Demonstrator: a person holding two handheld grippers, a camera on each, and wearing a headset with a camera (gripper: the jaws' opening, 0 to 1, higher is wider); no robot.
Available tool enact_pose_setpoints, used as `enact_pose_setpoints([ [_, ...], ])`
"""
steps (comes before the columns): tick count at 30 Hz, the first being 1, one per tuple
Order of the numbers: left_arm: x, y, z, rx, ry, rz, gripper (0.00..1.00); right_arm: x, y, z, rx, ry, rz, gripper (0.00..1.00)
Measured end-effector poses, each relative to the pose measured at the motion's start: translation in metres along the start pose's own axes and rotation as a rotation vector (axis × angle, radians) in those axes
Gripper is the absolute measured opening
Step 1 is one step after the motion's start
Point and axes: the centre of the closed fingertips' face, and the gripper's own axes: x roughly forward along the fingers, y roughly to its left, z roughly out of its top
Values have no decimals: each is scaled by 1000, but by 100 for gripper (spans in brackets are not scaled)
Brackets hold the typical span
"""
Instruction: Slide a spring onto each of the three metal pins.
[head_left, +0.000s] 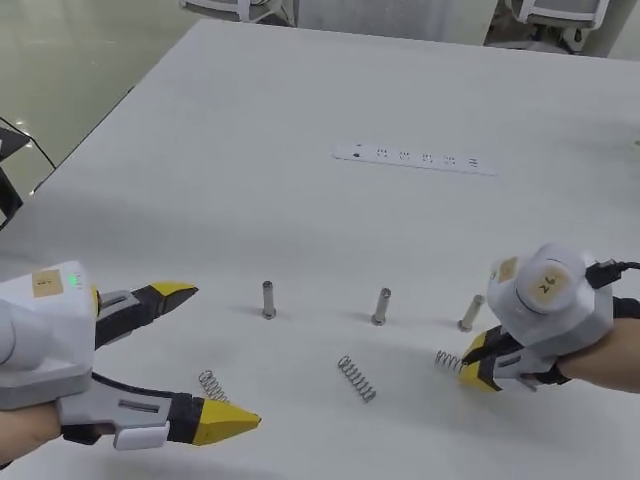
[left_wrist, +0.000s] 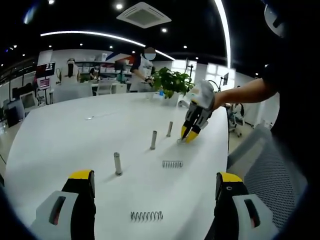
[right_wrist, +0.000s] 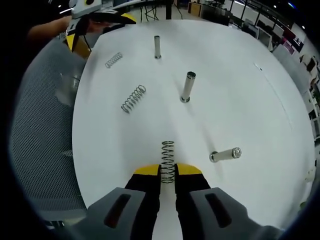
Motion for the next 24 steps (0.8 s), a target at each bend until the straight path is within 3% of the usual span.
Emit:
enact_pose_setpoints([
  [5, 5, -8, 4, 14, -6, -25, 98, -8, 4, 1, -15, -12, -1, 8],
  [9, 9, -13, 1, 19, 11, -49, 98, -13, 8, 4, -24, -23, -3, 8],
  [18, 23, -26, 11, 39, 9, -105, 98, -24, 21, 20, -74, -54, 7, 8],
  [24, 31, -37, 10, 51, 20, -150, 96, -29, 31, 31, -115, -78, 24, 8],
])
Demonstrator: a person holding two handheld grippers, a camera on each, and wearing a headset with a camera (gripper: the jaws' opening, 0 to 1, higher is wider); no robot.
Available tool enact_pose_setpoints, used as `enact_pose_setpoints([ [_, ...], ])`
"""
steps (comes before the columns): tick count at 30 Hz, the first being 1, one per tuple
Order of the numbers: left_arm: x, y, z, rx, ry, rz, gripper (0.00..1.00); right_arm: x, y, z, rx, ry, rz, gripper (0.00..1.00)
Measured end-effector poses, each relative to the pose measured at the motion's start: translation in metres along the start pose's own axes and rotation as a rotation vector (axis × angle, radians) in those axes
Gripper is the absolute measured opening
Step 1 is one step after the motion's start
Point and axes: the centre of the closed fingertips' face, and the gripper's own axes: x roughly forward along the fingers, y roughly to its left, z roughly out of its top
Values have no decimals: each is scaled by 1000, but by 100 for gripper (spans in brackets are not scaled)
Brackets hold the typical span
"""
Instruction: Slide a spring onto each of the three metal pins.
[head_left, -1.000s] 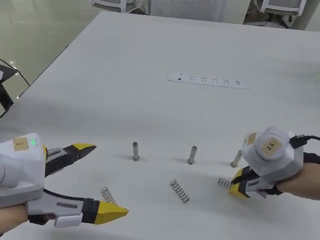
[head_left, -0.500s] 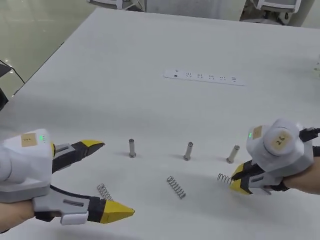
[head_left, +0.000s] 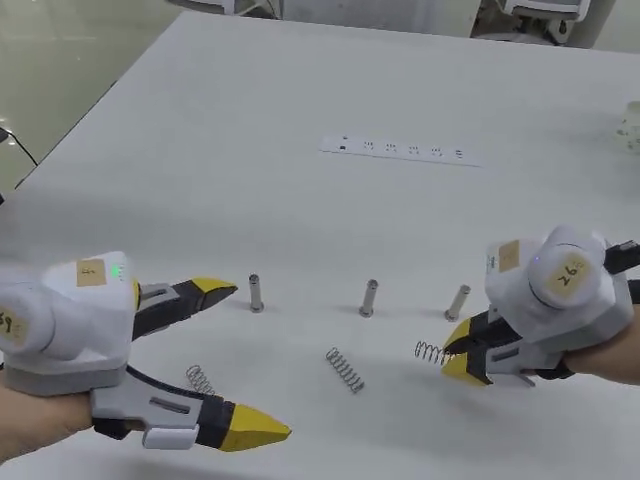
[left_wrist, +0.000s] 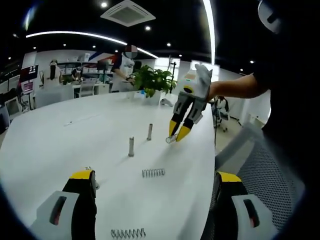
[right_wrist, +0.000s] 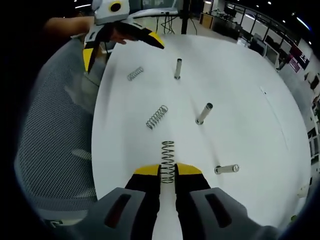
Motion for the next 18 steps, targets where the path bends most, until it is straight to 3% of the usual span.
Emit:
enact_pose_setpoints([
  [18, 39, -21, 14, 3, -21, -118, 89, 3, 24, 24, -110, -8, 56, 8],
])
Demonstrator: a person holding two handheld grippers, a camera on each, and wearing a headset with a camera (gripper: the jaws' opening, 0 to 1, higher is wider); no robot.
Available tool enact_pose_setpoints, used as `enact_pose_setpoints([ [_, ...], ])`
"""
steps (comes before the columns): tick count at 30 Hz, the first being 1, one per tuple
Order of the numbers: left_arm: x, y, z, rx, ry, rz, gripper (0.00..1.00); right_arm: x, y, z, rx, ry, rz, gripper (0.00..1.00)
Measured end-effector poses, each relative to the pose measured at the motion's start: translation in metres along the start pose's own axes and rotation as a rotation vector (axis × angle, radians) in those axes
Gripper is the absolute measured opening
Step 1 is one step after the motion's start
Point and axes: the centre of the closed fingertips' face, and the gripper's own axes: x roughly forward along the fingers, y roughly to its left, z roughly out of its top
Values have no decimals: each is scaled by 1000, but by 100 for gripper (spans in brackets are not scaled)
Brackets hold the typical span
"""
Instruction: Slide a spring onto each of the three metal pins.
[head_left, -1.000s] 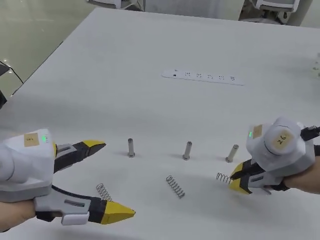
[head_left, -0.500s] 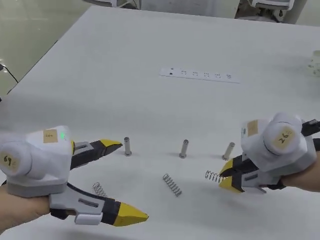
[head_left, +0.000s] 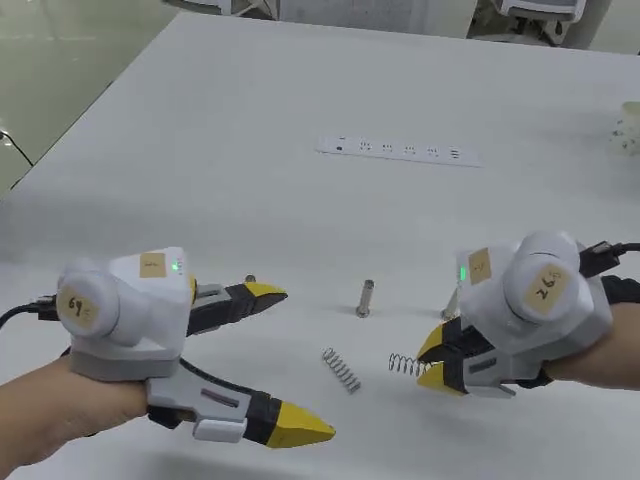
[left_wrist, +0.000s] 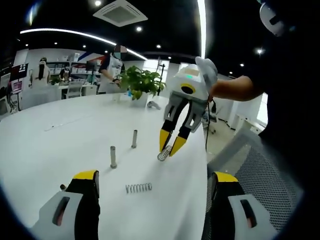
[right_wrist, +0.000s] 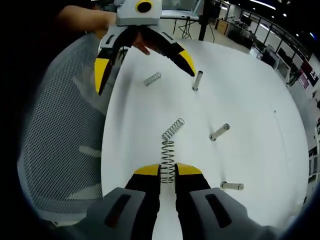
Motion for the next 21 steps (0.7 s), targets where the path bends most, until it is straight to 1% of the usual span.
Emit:
enact_pose_setpoints([
  [4, 12, -4, 1, 20, 9, -31, 85, 0, 1, 6, -15, -6, -2, 8],
  [5, 15, -4, 0, 23, 13, -36, 84, 0, 1, 7, -18, -9, 0, 8],
  [7, 19, -5, -1, 49, 18, -42, 80, 0, 2, 8, -22, -9, 0, 8],
  [9, 24, -6, 0, 55, 17, -54, 77, 0, 3, 9, -25, -12, 1, 8],
  [12, 31, -10, 3, 80, 12, -69, 71, 0, 6, 12, -31, -15, 5, 8],
  [15, 38, -12, 4, 98, 11, -84, 62, -2, 7, 16, -36, -20, 7, 8],
  [17, 42, -13, 4, 105, 14, -90, 56, -2, 8, 18, -41, -22, 5, 8],
  [21, 48, -16, 5, 99, 6, -102, 47, -5, 9, 21, -47, -28, 5, 8],
])
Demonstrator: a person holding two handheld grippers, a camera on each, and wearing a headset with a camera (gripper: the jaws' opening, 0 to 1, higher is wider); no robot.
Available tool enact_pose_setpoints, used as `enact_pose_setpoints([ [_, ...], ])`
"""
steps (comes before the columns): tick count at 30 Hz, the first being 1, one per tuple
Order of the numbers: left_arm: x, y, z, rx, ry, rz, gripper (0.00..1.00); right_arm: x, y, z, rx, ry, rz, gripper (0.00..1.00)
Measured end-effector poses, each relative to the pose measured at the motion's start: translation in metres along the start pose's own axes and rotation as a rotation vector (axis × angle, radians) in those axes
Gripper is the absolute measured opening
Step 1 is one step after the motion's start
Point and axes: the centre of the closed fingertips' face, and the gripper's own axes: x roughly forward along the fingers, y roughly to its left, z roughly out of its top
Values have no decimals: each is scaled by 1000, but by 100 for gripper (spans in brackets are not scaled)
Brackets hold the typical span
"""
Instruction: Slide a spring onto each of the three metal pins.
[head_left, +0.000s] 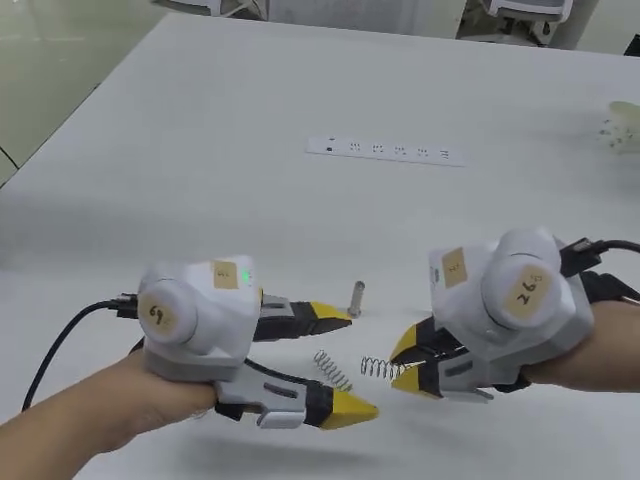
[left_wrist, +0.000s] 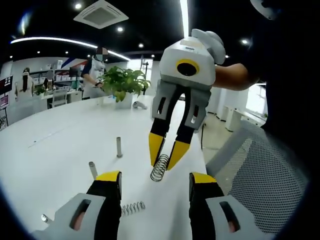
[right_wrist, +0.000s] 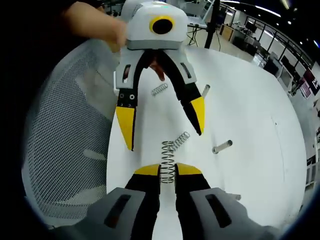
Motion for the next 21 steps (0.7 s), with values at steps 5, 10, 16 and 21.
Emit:
enact_pose_setpoints([
  [5, 4, -3, 0, 6, 1, -15, 34, -2, 2, 4, -12, -4, 2, 8],
  [10, 4, -6, 0, 15, 2, -25, 24, -2, 3, 4, -22, 1, 4, 8],
  [16, 4, -8, 0, 24, 0, -32, 16, -3, 5, 6, -33, 2, 6, 8],
  [21, 5, -11, 3, 32, -7, -38, 7, -4, 5, 7, -33, 1, 5, 8],
])
